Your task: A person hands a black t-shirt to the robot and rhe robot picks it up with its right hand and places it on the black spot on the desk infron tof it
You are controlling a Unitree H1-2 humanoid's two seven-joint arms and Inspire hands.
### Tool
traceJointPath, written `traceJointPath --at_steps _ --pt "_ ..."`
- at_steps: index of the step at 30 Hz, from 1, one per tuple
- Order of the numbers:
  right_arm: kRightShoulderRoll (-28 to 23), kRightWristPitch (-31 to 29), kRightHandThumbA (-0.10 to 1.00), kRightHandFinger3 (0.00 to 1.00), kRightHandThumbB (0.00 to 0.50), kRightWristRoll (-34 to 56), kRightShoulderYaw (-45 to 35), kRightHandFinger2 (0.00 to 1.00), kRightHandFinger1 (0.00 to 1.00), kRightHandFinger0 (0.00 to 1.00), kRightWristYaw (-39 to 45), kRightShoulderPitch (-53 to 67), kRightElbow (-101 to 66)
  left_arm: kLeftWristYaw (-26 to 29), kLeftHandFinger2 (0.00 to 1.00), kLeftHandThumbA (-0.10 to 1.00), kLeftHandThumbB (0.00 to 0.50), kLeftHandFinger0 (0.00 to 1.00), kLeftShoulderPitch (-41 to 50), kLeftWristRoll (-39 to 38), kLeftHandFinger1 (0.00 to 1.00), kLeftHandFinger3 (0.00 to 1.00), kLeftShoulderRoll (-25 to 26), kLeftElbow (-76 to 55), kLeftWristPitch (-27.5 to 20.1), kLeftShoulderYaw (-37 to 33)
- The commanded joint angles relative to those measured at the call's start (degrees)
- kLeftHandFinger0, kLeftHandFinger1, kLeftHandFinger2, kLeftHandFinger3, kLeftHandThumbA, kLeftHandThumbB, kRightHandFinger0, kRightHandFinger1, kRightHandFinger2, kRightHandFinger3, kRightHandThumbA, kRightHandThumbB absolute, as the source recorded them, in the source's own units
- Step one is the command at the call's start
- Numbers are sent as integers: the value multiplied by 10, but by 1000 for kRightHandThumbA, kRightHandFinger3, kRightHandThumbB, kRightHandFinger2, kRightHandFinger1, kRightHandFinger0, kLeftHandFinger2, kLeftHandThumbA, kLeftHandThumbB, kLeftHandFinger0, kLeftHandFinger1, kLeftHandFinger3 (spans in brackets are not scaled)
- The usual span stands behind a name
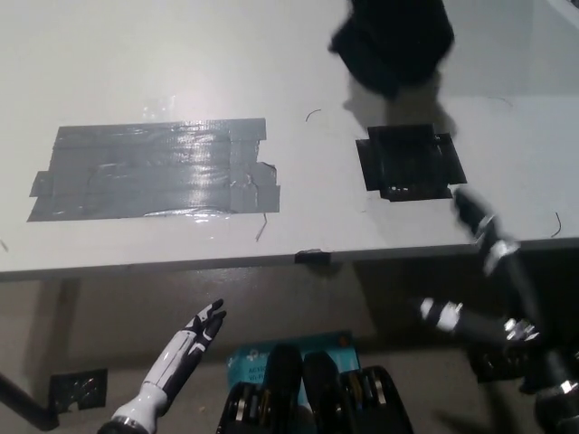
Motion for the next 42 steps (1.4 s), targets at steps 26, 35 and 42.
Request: traceJointPath --at_steps 26,35,42 --pt "-30 94 1000 1000 351 -298 27 1000 1000 1000 -134 -421 356 36 1000 1000 500 1000 28 -23 1000 1000 -47 24 -139 56" --pt "-39 41 240 1000 340 -300 26 999 856 862 -304 -562 653 36 1000 1000 500 1000 25 -21 1000 1000 -54 23 -139 59" --pt "-54 -38 -100 793 187 -305 36 696 237 0 -409 -571 728 35 1000 1000 500 1000 18 -16 1000 1000 -47 20 -139 60"
